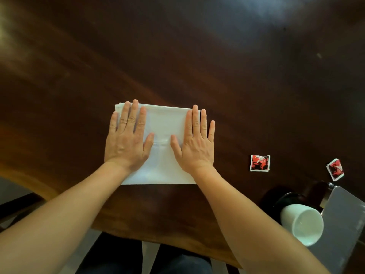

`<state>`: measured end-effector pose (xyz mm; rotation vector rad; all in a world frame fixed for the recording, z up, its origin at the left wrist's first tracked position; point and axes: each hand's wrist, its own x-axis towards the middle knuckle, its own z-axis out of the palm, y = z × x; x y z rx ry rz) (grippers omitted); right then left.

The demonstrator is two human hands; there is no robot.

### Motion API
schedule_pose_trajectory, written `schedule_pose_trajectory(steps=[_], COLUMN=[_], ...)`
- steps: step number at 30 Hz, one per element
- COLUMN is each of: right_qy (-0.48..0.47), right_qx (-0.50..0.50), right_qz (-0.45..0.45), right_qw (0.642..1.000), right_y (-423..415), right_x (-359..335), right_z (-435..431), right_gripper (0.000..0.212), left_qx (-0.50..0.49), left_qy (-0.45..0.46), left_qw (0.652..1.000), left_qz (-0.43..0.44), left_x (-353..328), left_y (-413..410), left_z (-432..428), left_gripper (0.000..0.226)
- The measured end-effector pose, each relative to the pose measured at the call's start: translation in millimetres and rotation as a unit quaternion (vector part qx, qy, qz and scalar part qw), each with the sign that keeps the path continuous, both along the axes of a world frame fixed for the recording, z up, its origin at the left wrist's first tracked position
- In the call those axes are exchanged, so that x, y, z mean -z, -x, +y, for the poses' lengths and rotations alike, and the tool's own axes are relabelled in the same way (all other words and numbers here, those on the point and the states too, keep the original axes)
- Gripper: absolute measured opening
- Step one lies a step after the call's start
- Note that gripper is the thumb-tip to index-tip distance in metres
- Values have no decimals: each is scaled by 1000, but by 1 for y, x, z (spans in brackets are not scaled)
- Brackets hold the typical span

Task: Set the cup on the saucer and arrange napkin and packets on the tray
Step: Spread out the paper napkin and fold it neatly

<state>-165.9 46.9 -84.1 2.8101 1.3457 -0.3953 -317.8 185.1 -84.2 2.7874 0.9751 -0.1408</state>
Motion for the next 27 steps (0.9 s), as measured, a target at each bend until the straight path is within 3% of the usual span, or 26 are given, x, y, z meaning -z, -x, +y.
schedule_pose_trajectory(steps=[5,9,12,14,16,20,27], right_qy=[42,30,-68,-84,-44,-1,69], right_qx=[-8,21,48,52,35,-21,-47], right_qz=[27,64,50,87,101,27,12], right_qw=[999,997,995,991,993,999,996], right_y=[-2,0,19,36,51,55,2], right_x=[-7,-22,-30,-28,-20,-5,-11], right_z=[-1,11,31,36,24,-6,-50], right_gripper=[80,76,67,66,67,68,74], left_qx=[-21,-115,-56,-16,4,46,106], left_qy=[7,34,28,29,20,8,32], left_qw=[1000,993,998,999,1000,999,993], left_qz=[8,-11,-19,-5,4,-15,26], left_x=[-4,-16,-16,-11,-6,1,-9], left_y=[-6,-34,-52,-39,-13,32,44], left_z=[-5,-22,-31,-28,-23,-11,10], left_gripper=[73,70,68,68,67,69,72])
